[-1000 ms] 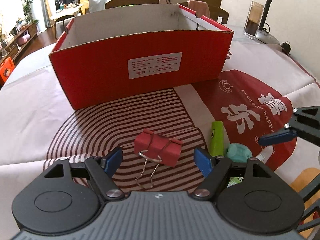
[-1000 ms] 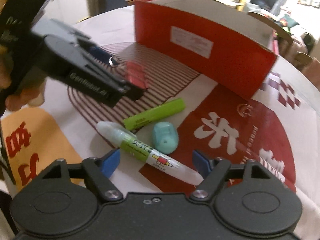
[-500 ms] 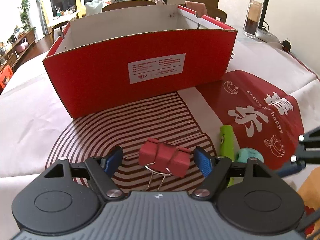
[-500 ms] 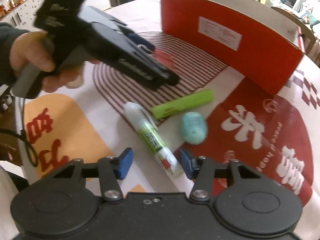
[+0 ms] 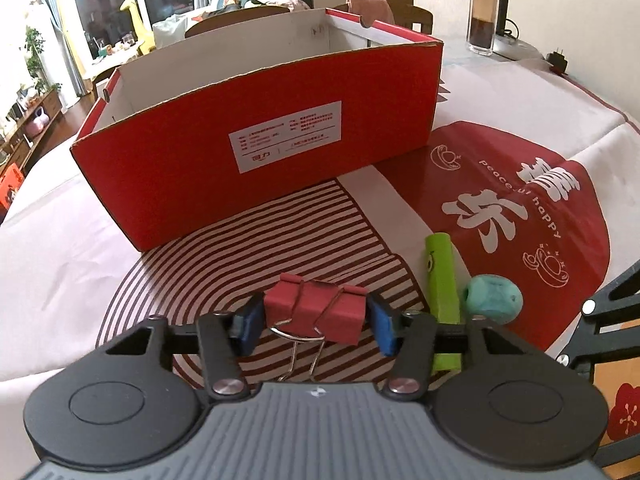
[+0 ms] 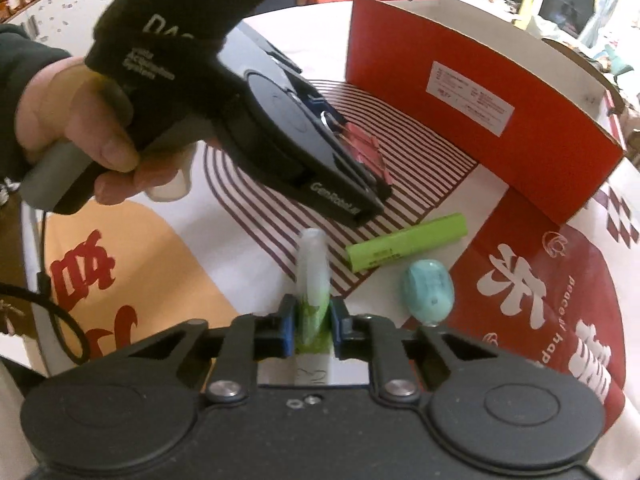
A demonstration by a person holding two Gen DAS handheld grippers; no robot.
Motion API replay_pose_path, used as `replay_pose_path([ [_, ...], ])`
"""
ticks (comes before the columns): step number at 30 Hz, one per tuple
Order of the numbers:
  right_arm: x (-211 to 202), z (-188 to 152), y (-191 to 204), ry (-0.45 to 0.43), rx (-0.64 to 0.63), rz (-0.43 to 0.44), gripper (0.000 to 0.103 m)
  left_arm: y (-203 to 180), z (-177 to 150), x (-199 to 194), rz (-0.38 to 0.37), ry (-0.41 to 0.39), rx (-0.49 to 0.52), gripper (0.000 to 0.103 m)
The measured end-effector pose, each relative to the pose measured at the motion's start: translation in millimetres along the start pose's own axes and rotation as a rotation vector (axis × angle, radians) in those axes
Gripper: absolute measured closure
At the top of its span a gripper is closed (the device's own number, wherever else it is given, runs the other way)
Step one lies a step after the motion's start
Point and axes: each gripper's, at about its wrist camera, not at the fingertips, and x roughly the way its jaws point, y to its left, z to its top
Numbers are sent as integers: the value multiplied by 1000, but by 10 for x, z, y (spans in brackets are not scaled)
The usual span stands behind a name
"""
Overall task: Organize rigid objects
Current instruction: 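Lift the clip and marker and carry both toward the red box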
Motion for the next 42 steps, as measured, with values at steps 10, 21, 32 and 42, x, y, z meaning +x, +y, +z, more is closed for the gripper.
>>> replay_pose_path([
  [10, -139, -22, -36, -14, 205, -10, 87, 138, -33, -231, 13, 9, -81, 52],
  [21, -519, 86, -63, -105, 375, -62, 87, 234, -12, -678, -11, -61, -98, 68],
  [32, -596, -49, -2, -103, 427, -71, 86, 294, -232, -698, -28, -44, -79, 56],
  [42, -558, -150, -119, -81, 467, -73, 86, 210, -332, -403, -14, -32, -11, 28],
])
